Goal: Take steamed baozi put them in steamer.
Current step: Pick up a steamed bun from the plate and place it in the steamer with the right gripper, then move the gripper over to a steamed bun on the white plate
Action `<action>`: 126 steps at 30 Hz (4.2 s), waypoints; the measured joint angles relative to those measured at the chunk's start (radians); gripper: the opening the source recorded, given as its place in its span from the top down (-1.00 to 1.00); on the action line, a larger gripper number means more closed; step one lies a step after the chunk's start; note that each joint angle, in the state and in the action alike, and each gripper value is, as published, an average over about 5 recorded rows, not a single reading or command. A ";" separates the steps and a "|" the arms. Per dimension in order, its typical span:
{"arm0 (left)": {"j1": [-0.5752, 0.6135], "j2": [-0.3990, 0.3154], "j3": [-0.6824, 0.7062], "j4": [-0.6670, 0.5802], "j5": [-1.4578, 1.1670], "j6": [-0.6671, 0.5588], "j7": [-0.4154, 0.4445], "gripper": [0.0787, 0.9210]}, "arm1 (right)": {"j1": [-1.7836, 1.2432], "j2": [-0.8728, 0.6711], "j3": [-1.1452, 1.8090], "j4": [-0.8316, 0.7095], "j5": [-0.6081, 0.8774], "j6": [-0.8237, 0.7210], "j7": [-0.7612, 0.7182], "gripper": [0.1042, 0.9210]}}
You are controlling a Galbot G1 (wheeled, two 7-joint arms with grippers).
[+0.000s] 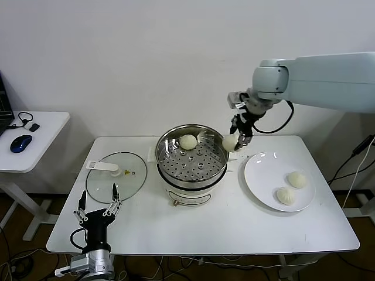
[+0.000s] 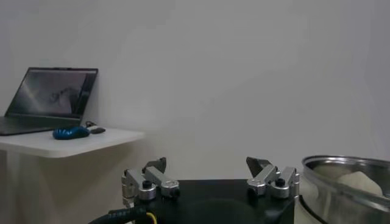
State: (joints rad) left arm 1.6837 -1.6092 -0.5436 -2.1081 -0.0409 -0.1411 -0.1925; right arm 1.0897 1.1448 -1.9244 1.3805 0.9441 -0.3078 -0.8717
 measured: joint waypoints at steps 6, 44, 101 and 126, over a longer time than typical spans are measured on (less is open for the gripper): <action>0.003 0.000 0.002 -0.008 0.000 0.000 0.001 -0.77 | -0.066 0.094 0.053 -0.062 0.030 -0.027 0.025 -0.22; -0.004 0.000 -0.004 -0.001 -0.001 0.002 0.006 -0.77 | -0.456 0.330 0.277 -0.468 -0.025 -0.031 0.015 -0.74; 0.022 0.000 0.027 0.016 0.076 -0.010 -0.009 -0.77 | -0.371 -0.415 0.055 -0.214 -0.411 0.266 -0.172 -0.76; 0.022 0.000 0.017 0.037 0.073 -0.025 -0.015 -0.77 | -0.616 -0.408 0.209 -0.366 -0.511 0.311 -0.150 -0.76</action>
State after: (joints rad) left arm 1.7052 -1.6091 -0.5269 -2.0707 0.0323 -0.1659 -0.2073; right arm 0.4735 0.7370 -1.7153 1.0140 0.4332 0.0035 -1.0217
